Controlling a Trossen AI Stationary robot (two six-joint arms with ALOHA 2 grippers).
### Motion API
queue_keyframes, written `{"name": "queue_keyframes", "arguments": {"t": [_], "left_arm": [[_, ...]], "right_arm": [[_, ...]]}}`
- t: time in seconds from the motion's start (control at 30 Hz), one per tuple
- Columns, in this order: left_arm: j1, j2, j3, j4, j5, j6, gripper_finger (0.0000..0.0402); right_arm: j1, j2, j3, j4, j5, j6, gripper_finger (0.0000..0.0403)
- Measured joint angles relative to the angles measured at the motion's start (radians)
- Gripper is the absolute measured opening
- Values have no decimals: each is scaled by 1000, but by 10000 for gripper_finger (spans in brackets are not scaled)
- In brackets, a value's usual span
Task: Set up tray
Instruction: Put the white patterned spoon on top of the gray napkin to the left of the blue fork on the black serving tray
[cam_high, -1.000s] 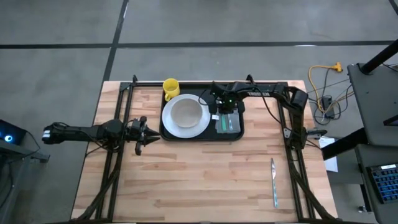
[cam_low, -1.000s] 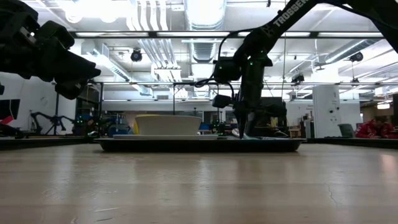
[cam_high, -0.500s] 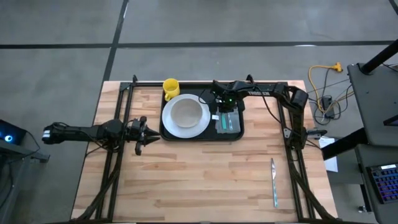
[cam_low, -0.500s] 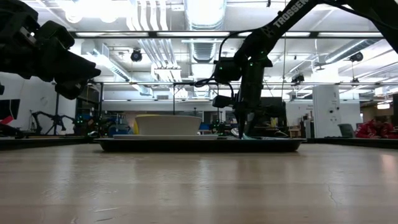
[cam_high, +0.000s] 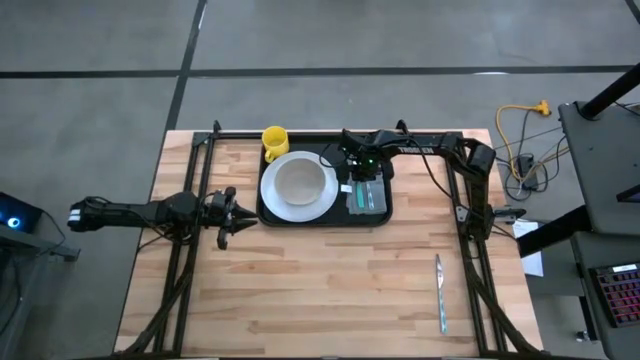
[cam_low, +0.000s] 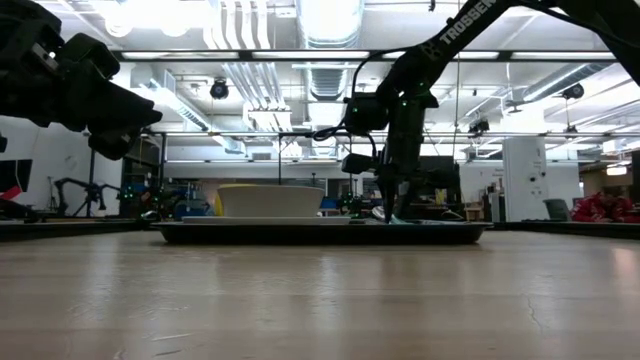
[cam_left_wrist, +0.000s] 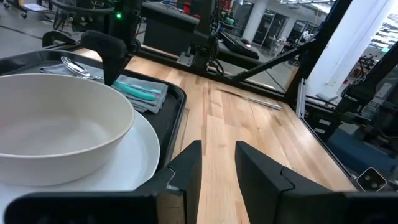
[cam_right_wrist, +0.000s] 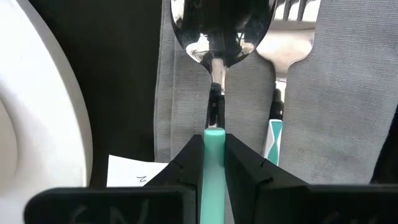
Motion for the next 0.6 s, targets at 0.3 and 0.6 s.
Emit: {"name": "queue_keyframes", "arguments": {"t": [0.3, 0.6], "left_arm": [[0, 0, 0, 0, 0, 0, 82], [0, 0, 0, 0, 0, 0, 82]], "right_arm": [[0, 0, 0, 0, -7, -2, 77], [0, 0, 0, 0, -47, -4, 112]]}}
